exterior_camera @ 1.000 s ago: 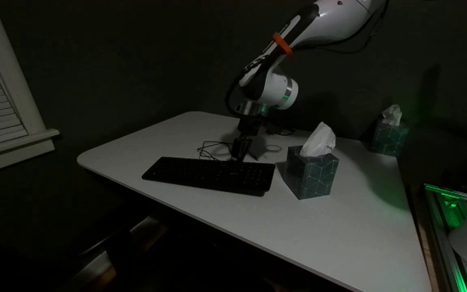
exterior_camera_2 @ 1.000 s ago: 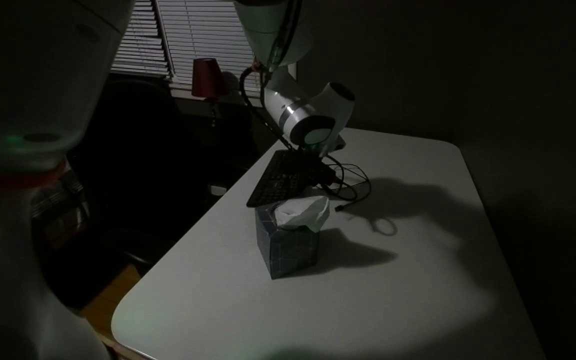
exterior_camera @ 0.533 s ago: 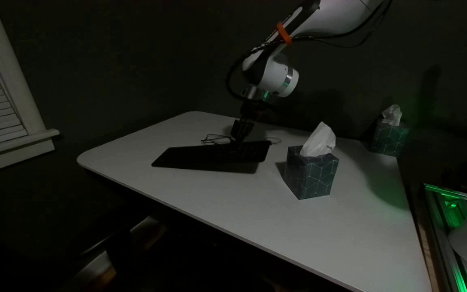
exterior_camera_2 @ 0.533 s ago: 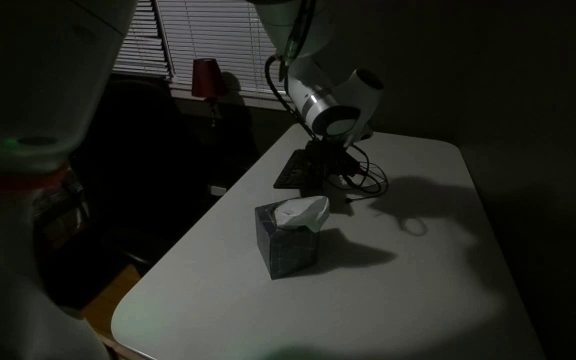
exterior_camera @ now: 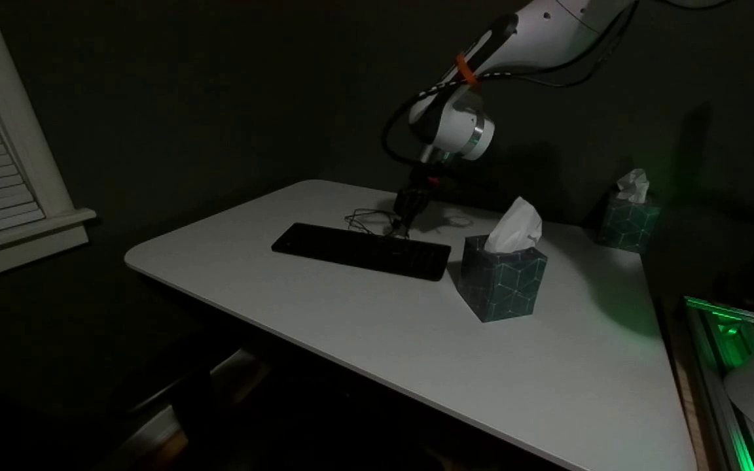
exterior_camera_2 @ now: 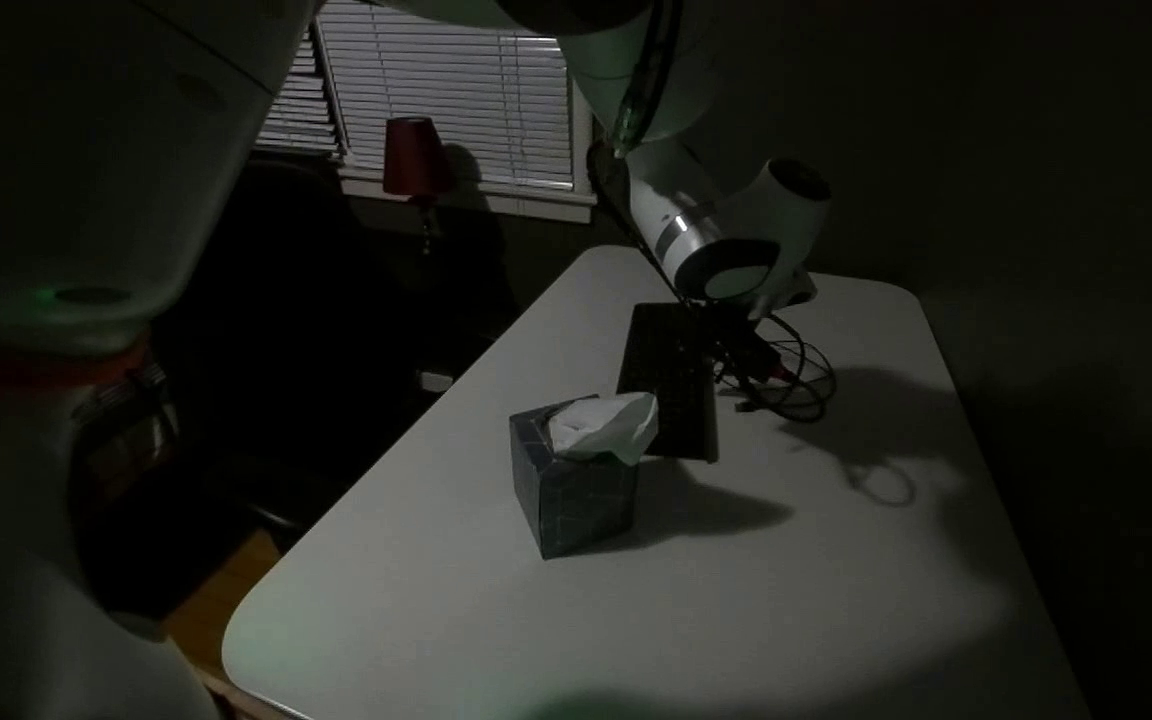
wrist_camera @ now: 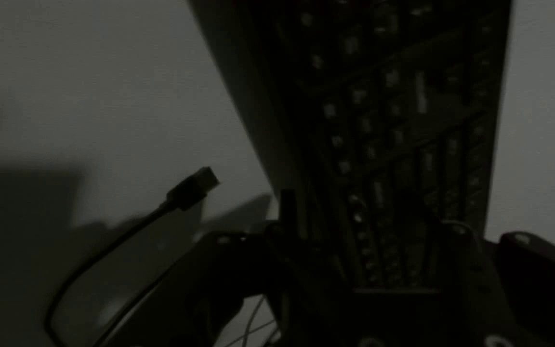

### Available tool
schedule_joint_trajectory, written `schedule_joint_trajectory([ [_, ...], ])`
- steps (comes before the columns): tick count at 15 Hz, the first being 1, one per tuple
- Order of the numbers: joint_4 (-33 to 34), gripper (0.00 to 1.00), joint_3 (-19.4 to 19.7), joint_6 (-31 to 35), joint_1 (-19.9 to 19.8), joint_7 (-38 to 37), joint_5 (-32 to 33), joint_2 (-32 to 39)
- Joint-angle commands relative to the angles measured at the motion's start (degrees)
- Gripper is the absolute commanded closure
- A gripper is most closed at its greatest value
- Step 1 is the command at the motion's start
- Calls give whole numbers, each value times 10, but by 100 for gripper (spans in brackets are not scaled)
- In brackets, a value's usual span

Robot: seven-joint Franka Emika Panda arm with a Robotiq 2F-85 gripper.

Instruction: Move the keyboard to the right

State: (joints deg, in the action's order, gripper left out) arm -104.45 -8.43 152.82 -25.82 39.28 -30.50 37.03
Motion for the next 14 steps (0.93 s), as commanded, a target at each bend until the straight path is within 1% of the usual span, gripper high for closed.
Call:
schedule_joint_trajectory([
  [1, 21, 69, 13, 34, -8, -36, 9, 28],
  [3, 26, 69, 20, 42, -12, -51, 21, 36],
  [5, 19, 69, 15, 43, -13, -49, 31, 35],
  [6, 10, 40, 11, 48, -9, -46, 36, 27],
  [7, 3, 17, 4, 51, -6, -39, 40, 19],
  [9, -23, 14, -2, 67, 11, -28, 68, -12],
  [11, -65, 2, 13, 88, 46, -42, 123, -58],
  [12, -83, 0, 20, 100, 62, -50, 149, -78],
  [14, -133, 0, 41, 127, 99, -71, 207, -128],
])
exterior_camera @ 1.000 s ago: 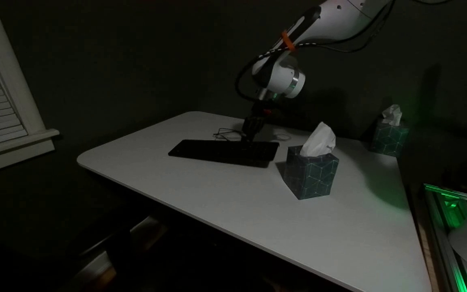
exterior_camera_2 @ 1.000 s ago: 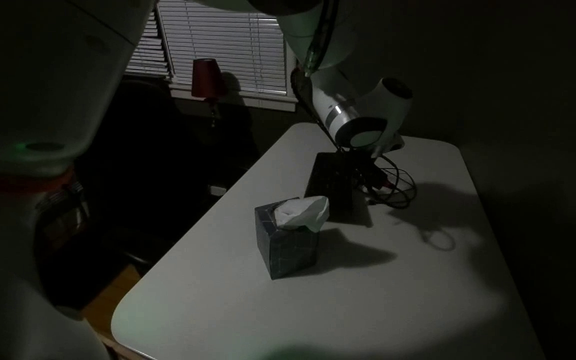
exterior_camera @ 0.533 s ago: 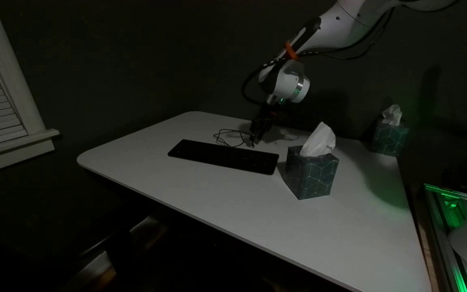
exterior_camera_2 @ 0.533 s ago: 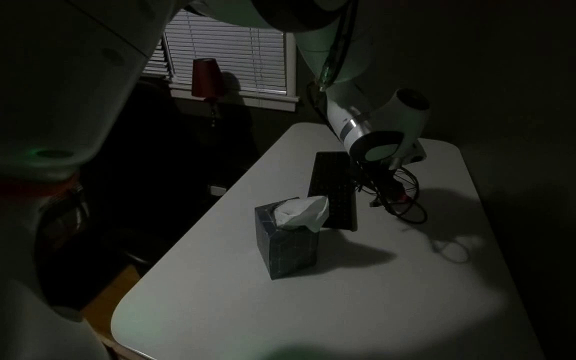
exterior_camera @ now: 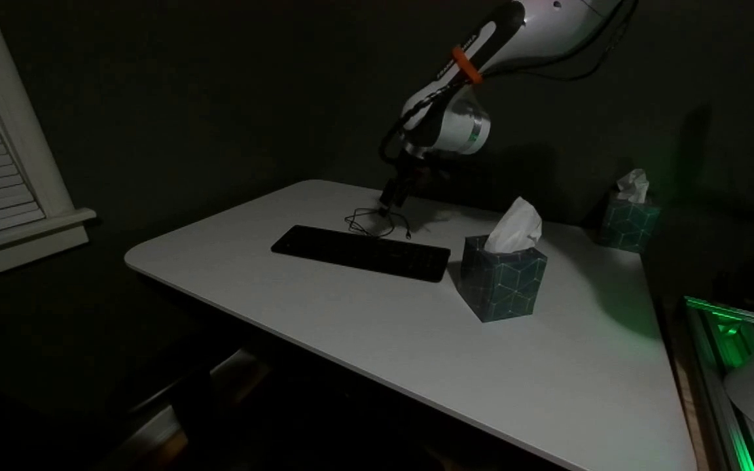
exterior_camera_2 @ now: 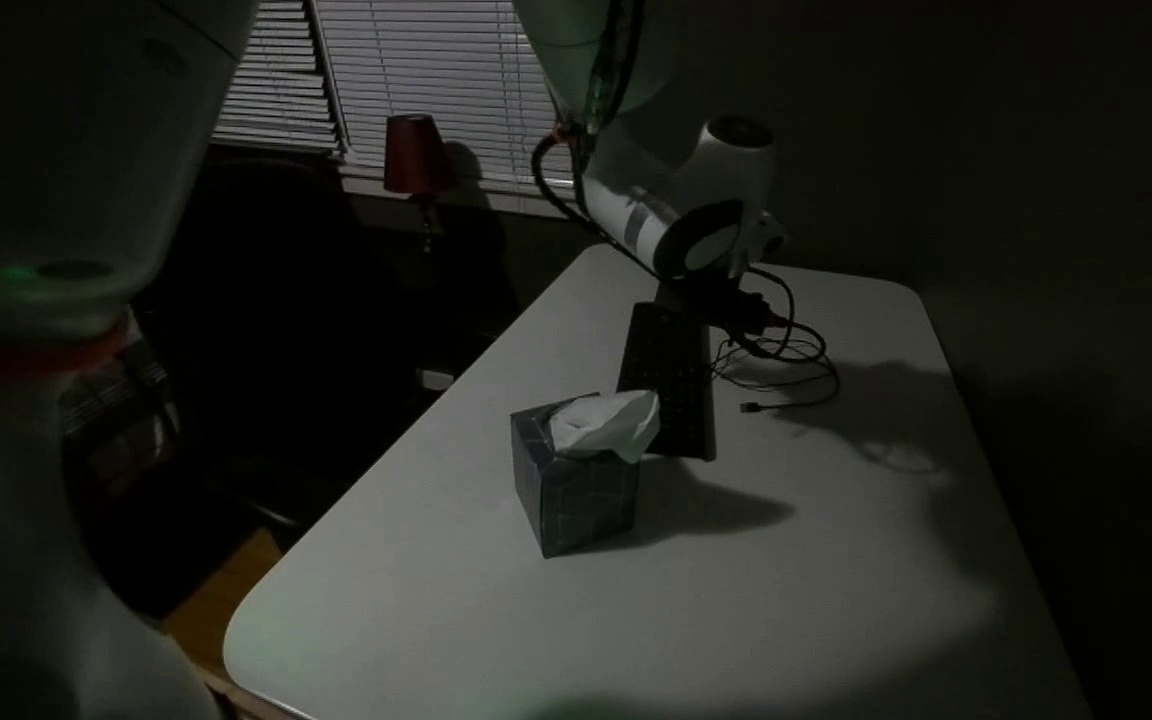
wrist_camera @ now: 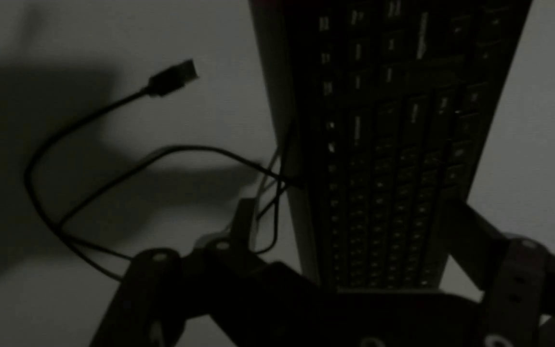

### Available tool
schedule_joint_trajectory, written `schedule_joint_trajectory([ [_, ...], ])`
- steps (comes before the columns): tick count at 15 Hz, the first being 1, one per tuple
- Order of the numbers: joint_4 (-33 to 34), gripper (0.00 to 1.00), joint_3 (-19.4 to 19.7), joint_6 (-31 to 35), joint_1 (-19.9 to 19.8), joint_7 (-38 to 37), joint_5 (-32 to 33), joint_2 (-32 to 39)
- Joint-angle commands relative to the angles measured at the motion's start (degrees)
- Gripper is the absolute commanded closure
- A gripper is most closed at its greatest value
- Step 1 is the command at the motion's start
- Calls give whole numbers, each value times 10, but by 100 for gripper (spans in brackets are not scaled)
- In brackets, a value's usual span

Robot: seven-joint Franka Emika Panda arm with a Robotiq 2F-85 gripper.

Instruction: Move the keyboard to the right

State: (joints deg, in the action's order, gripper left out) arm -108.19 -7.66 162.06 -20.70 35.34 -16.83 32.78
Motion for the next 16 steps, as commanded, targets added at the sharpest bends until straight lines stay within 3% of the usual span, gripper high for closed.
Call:
schedule_joint_trajectory([
  [1, -121, 0, 44, 40, 65, -41, 102, -112],
  [4, -198, 0, 110, 35, 130, -95, 228, -197],
  [8, -251, 0, 290, -24, 283, -211, 415, -291],
  [9, -271, 0, 281, -43, 279, -251, 461, -322],
  [10, -218, 0, 216, -10, 209, -194, 401, -257],
  [12, -243, 0, 225, -32, 219, -227, 440, -297],
  [16, -258, 0, 224, -35, 222, -230, 444, -313],
])
